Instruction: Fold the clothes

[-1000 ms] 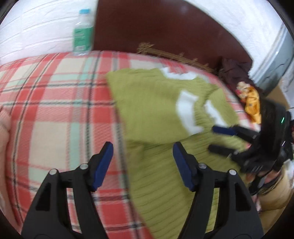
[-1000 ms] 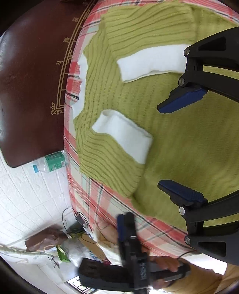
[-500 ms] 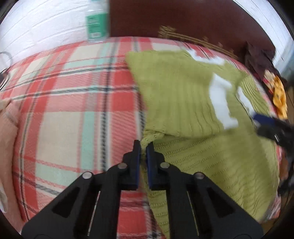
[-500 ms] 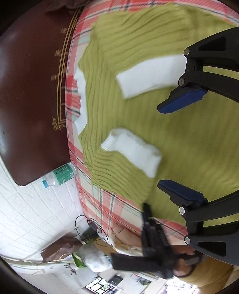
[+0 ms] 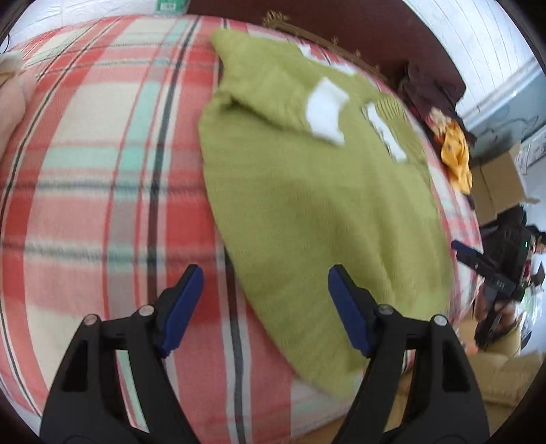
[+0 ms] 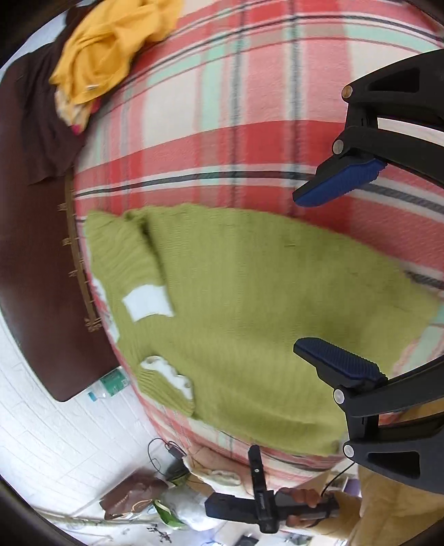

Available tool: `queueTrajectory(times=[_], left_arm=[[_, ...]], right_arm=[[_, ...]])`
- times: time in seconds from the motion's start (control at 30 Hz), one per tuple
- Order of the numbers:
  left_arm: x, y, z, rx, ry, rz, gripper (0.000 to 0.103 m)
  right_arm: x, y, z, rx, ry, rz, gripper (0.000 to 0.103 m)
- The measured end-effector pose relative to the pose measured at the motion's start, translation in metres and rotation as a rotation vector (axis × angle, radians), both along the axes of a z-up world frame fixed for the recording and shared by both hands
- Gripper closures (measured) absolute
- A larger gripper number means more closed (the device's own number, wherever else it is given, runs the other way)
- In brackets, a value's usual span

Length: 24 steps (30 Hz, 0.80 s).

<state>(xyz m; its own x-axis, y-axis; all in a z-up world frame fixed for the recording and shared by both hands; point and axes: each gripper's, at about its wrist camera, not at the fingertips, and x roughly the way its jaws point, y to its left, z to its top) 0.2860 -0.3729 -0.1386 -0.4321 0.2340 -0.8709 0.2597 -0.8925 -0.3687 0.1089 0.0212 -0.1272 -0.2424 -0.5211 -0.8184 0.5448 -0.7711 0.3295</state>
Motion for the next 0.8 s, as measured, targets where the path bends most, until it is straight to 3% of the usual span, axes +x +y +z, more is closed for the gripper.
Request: queueTrajectory(times=[0.2,0.47,0.53,0.57,0.6,0.63,0.7,0.77,0.8], left_arm=[[0.033,0.037,-0.008,0.059,-0.026,-0.009,0.024],[0.034,0.049,-0.011,0.179,0.008,0.051,0.021],[0.034,0.048,-0.011,0.204,0.021,0.072,0.045],[0.033,0.049,-0.014,0.2,0.012,0.076,0.073],[0.031,0.052,-0.017,0.19,-0.004,0.078,0.092],[0.03,0.053,-0.02,0.185,-0.013,0.085,0.092],[0.03,0.055,-0.019,0.18,0.001,0.094,0.093],[0.031,0.049,-0.016,0.215,0.016,0.111,0.093],[0.033,0.044,-0.013,0.232,0.023,0.124,0.093]], right_arm=[[0.021,0.006,-0.014,-0.033,-0.045,0.045,0.022],[0.039,0.009,-0.02,-0.115,-0.027,0.063,0.021],[0.044,0.009,-0.021,-0.143,-0.033,0.072,0.021],[0.046,0.008,-0.022,-0.145,-0.028,0.07,0.021],[0.048,0.007,-0.023,-0.147,-0.023,0.069,0.021],[0.05,0.006,-0.023,-0.147,-0.018,0.067,0.021],[0.05,0.004,-0.023,-0.137,-0.003,0.055,0.036],[0.048,0.006,-0.024,-0.13,-0.004,0.042,0.092],[0.047,0.008,-0.024,-0.128,-0.007,0.035,0.093]])
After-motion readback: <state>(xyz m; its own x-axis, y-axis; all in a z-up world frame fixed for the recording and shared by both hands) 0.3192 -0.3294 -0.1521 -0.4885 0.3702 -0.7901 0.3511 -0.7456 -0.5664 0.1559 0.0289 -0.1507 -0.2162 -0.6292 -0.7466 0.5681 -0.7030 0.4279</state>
